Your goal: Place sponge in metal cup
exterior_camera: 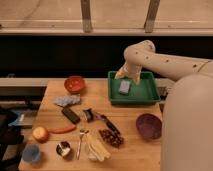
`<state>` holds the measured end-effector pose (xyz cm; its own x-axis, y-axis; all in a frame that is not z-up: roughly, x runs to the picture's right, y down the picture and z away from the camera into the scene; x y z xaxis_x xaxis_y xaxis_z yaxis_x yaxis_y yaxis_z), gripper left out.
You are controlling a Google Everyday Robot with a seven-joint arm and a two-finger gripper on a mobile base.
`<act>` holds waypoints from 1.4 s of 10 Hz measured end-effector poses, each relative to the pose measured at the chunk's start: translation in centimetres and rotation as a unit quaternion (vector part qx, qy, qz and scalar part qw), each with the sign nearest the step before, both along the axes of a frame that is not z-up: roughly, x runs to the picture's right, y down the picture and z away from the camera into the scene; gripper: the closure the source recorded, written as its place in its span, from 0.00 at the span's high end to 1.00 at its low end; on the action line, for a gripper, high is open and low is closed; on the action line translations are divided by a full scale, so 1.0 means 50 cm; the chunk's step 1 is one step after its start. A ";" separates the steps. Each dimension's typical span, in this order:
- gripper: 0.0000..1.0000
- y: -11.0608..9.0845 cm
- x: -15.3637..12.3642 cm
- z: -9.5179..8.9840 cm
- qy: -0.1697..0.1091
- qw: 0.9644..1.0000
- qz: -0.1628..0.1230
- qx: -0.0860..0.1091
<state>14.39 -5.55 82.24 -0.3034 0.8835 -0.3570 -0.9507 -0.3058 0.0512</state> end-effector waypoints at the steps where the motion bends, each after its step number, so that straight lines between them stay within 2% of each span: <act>1: 0.78 0.000 0.001 -0.001 0.000 1.000 0.000 0.001; 3: 0.78 -0.004 0.005 0.011 0.007 1.000 0.000 0.009; 7: 0.78 -0.017 0.002 0.089 0.017 0.999 -0.002 0.039; 8: 0.78 -0.017 0.000 0.104 0.017 0.999 -0.002 0.041; 10: 0.78 -0.014 0.001 0.151 0.019 0.999 -0.003 0.040; 14: 0.78 -0.009 0.027 0.232 0.028 0.999 0.007 0.026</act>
